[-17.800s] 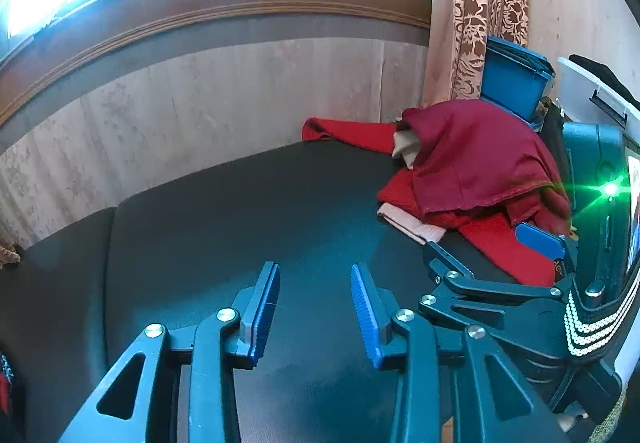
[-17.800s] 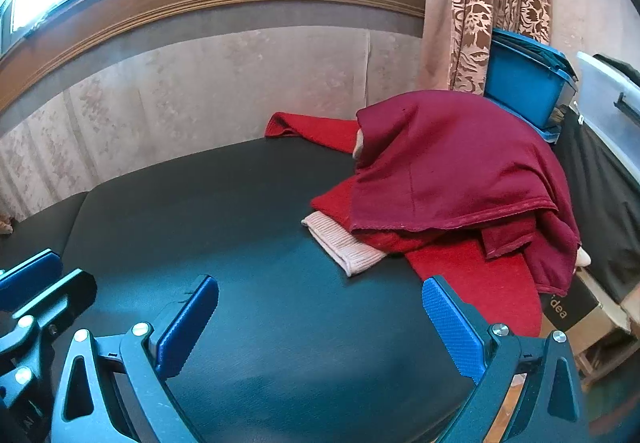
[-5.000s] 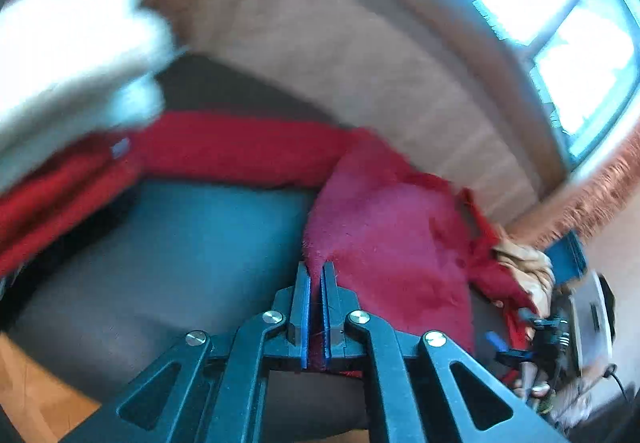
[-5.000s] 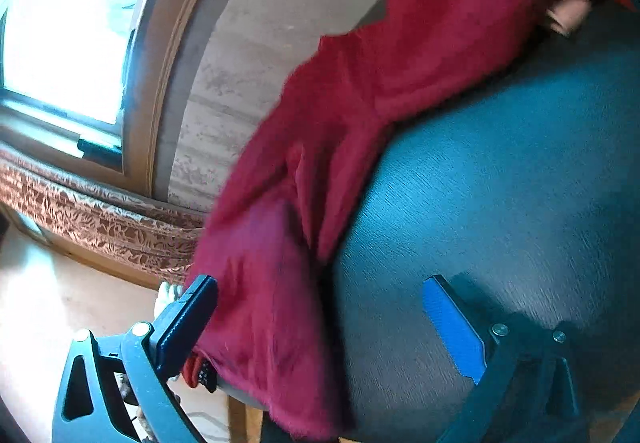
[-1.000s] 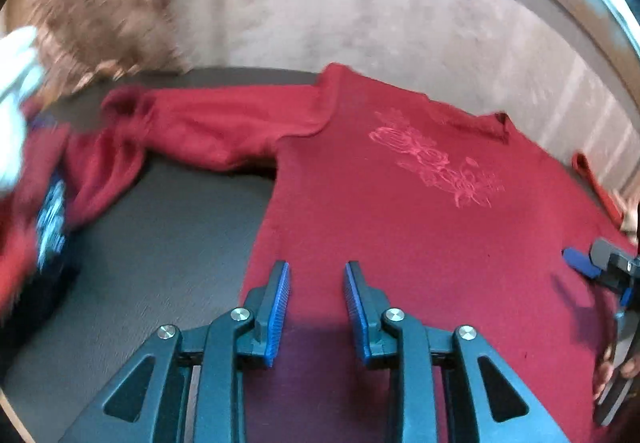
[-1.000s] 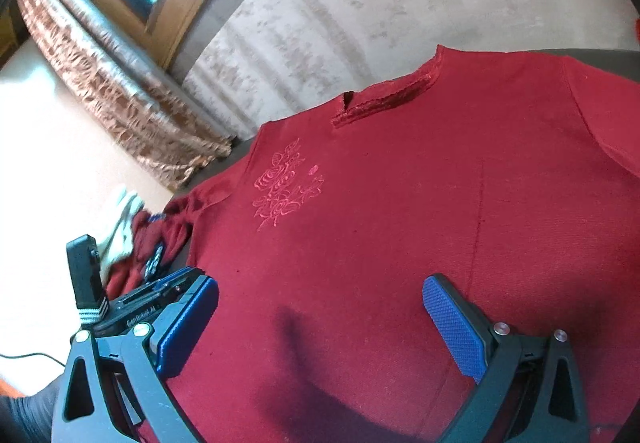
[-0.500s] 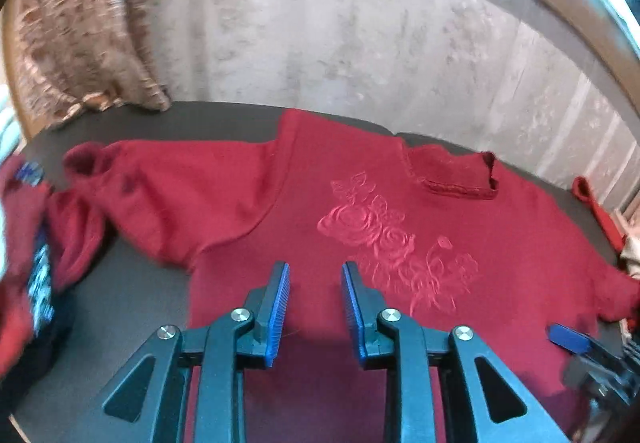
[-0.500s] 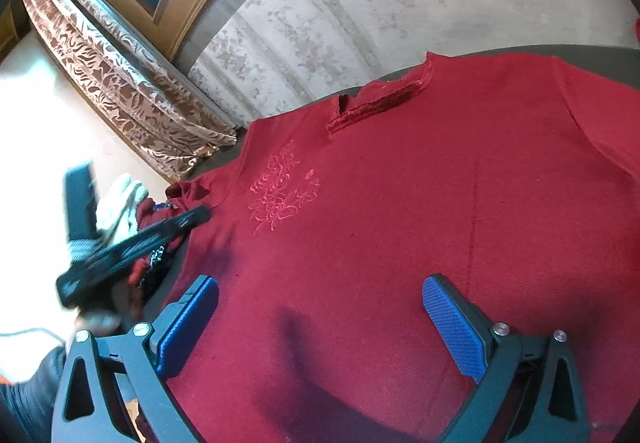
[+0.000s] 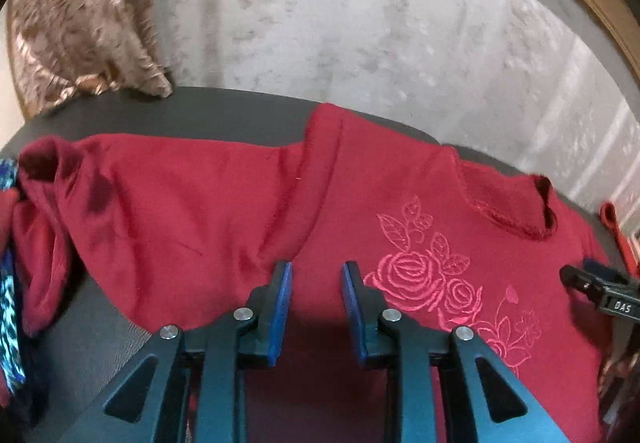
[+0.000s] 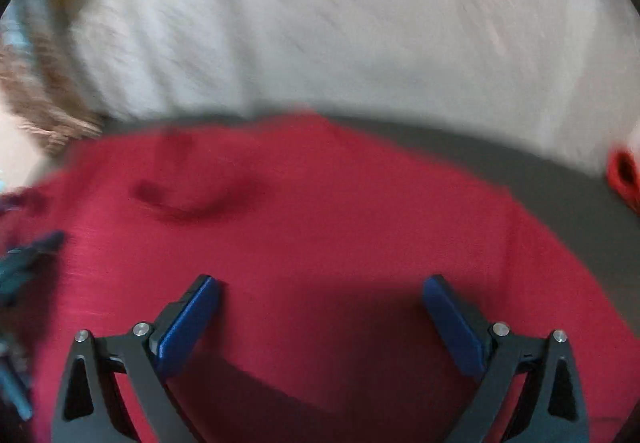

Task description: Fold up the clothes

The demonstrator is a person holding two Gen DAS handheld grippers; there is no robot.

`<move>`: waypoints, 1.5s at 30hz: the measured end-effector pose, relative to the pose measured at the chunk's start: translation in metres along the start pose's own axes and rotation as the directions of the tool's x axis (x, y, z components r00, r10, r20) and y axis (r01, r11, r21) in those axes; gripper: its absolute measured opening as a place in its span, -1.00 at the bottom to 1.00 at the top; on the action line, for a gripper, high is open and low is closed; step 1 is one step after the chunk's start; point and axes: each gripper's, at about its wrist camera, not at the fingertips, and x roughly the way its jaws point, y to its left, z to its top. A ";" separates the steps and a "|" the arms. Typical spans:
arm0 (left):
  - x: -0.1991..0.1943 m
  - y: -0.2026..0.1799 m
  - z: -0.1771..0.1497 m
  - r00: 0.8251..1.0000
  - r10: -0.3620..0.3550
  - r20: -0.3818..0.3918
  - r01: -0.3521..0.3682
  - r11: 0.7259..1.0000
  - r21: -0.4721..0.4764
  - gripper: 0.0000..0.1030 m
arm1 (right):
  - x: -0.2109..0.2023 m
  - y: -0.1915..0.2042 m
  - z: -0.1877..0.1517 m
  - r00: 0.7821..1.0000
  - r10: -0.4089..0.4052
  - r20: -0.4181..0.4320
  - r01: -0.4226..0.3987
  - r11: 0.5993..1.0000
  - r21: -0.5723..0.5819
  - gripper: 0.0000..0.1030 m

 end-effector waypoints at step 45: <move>-0.075 -0.069 -0.097 0.993 -0.118 -0.026 0.121 0.971 0.204 -0.01 | -0.269 -0.262 -0.253 0.859 -0.380 0.343 0.096 0.778 0.621 0.80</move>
